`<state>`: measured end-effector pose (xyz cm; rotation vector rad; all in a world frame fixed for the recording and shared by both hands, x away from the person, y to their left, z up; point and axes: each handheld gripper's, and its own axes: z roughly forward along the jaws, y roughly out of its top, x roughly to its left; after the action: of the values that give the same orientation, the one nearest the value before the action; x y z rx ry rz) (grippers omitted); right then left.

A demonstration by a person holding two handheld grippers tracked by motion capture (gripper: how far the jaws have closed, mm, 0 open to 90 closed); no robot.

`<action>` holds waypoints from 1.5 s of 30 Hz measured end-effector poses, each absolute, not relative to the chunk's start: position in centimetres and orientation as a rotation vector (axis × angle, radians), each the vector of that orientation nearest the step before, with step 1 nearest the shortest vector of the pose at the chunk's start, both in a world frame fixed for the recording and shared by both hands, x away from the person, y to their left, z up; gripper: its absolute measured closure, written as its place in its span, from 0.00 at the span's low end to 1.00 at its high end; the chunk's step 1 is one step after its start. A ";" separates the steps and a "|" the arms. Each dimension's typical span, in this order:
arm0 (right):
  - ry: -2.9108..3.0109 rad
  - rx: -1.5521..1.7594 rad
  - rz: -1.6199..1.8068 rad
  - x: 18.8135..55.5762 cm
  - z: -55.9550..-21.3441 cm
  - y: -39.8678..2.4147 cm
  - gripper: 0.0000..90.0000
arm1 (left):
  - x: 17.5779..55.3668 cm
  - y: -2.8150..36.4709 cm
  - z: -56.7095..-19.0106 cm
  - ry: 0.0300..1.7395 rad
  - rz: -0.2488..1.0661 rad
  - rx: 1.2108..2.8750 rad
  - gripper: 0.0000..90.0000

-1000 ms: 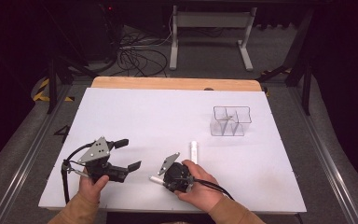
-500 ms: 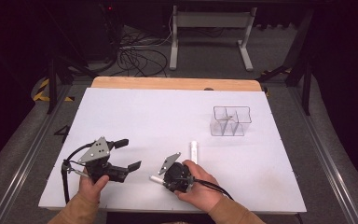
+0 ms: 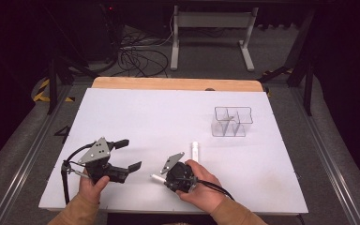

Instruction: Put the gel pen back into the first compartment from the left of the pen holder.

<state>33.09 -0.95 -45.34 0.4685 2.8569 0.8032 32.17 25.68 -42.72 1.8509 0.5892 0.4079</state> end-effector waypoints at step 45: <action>2.625 0.508 1.159 33.4 -39.9 -5.6 0.88 | 32.2 25.8 -42.7 0.608 0.420 1.837 0.13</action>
<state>33.38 -5.58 -39.88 0.5084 2.6250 1.1586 32.24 25.85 -42.75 1.8370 0.6080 0.4197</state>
